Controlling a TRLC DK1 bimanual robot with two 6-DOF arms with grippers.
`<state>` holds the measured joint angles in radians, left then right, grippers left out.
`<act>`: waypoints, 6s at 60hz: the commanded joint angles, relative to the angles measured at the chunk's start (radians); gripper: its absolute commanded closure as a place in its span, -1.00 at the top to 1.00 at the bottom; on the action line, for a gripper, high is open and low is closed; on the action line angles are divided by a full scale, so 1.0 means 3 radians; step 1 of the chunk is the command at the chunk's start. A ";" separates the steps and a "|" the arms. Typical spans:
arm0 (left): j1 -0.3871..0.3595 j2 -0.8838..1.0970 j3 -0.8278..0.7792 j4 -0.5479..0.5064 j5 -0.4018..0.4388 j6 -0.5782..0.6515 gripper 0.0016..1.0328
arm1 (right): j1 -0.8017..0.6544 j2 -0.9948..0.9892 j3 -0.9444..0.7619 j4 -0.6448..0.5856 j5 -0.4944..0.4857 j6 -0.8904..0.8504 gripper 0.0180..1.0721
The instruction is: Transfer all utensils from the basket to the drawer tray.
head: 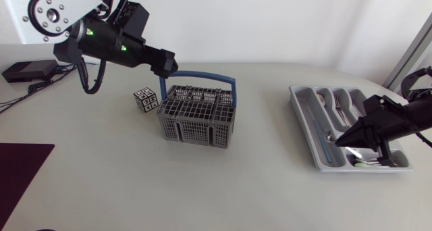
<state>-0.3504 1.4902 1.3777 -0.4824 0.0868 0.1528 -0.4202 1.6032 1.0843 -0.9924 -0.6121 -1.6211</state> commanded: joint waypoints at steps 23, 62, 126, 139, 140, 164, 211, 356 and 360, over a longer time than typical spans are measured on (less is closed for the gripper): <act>0.0222 -0.0192 -0.0660 0.0437 -0.0356 0.0304 0.91 | -0.0798 0.0853 0.0364 0.0583 0.0721 -0.1290 -0.88; 0.0687 0.0059 -0.1100 0.0836 -0.0371 0.0575 0.91 | -0.0542 -0.0139 -0.0245 0.0987 0.0680 -0.0789 0.25; 0.0299 0.0652 -0.1095 0.1158 -0.0438 0.0743 0.91 | 0.2531 0.0593 0.0220 0.2321 0.1023 0.3077 0.25; 0.0140 0.0504 -0.1218 0.1153 -0.0432 0.0738 0.91 | 0.2526 0.0721 0.0307 0.2337 0.1023 0.3128 0.25; 0.0135 0.0499 -0.1223 0.1153 -0.0432 0.0738 0.91 | 0.2526 0.0726 0.0313 0.2337 0.1018 0.3133 0.25; 0.0299 0.0555 -0.1166 0.1189 -0.0438 0.0759 0.91 | 0.2398 0.0905 0.0573 0.2321 0.1053 0.3266 0.25; 0.0217 0.0596 -0.1182 0.1219 -0.0432 0.0733 0.91 | 0.2587 0.0685 0.0379 0.2342 0.1151 0.3322 0.25; 0.0883 -0.3396 -0.3790 0.2449 -0.0449 -0.0181 0.91 | 0.0787 -0.3017 -0.2715 0.4249 0.1243 0.3895 0.92; 0.0904 -0.3514 -0.3850 0.2386 -0.0437 -0.0205 0.91 | 0.0787 -0.3217 -0.2883 0.4392 0.1345 0.4069 0.92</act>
<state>-0.0814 0.4736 0.2592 0.2398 -0.0505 0.1047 -0.1734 0.6949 0.2817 0.2859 -0.2310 -0.4728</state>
